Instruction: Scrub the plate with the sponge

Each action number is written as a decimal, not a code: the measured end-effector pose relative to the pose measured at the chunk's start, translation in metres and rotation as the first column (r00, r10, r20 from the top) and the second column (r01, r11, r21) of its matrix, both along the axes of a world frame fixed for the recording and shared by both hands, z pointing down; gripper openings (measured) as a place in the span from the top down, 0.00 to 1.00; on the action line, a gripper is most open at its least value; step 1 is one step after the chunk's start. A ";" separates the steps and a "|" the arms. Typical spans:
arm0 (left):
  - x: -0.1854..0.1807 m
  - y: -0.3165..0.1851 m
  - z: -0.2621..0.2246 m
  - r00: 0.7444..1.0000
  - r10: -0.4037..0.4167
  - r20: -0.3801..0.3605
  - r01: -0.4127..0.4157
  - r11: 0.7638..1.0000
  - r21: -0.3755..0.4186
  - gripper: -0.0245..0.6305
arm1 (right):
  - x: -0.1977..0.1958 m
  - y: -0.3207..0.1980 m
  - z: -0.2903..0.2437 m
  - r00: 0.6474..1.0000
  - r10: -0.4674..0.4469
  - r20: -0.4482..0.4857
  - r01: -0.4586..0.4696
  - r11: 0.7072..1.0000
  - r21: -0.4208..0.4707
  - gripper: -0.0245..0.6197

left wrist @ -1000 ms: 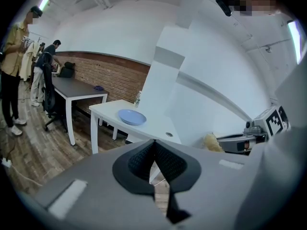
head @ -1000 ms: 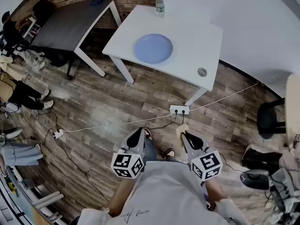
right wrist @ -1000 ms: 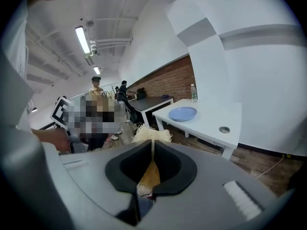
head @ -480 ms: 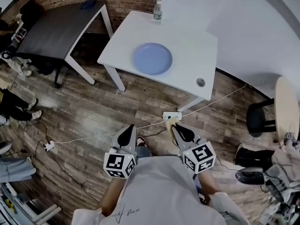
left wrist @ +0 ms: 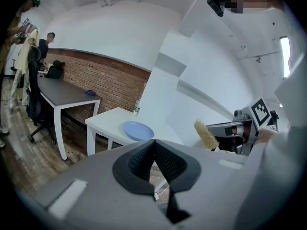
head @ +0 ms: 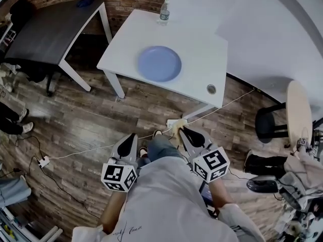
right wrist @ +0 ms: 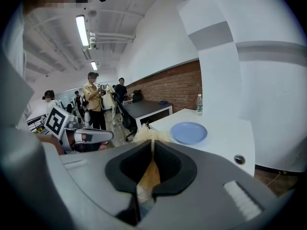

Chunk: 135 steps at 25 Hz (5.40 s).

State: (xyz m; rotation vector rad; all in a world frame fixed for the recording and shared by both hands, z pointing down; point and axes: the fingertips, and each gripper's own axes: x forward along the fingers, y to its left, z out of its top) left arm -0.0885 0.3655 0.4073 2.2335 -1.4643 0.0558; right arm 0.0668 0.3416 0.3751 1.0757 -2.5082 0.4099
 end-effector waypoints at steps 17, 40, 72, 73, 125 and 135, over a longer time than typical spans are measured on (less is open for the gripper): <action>-0.039 -0.106 0.008 1.000 -0.019 0.017 0.020 0.999 -0.027 0.96 | -0.031 -0.103 0.007 0.992 -0.122 -0.005 0.122 0.993 -0.002 0.92; 0.005 -0.356 0.021 0.993 0.055 0.101 -0.044 0.993 -0.114 0.96 | 0.014 -0.336 0.044 1.000 -0.007 0.016 0.009 0.991 -0.130 0.92; -0.012 -0.453 0.183 0.961 0.199 0.193 -0.106 0.908 -0.406 0.91 | 0.019 -0.429 0.207 0.877 0.441 -0.191 -0.480 0.796 -0.369 0.94; -0.010 -0.452 0.184 0.959 0.208 0.190 -0.116 0.905 -0.409 0.94 | 0.021 -0.430 0.209 0.871 0.450 -0.198 -0.491 0.788 -0.370 0.94; -0.008 -0.458 0.186 0.943 0.257 0.209 -0.141 0.882 -0.449 0.92 | -0.027 -0.466 0.233 0.898 0.364 -0.246 -0.436 0.808 -0.396 0.94; -0.008 -0.457 0.185 0.946 0.251 0.204 -0.139 0.884 -0.446 0.93 | -0.040 -0.468 0.231 0.910 0.333 -0.248 -0.408 0.826 -0.389 0.94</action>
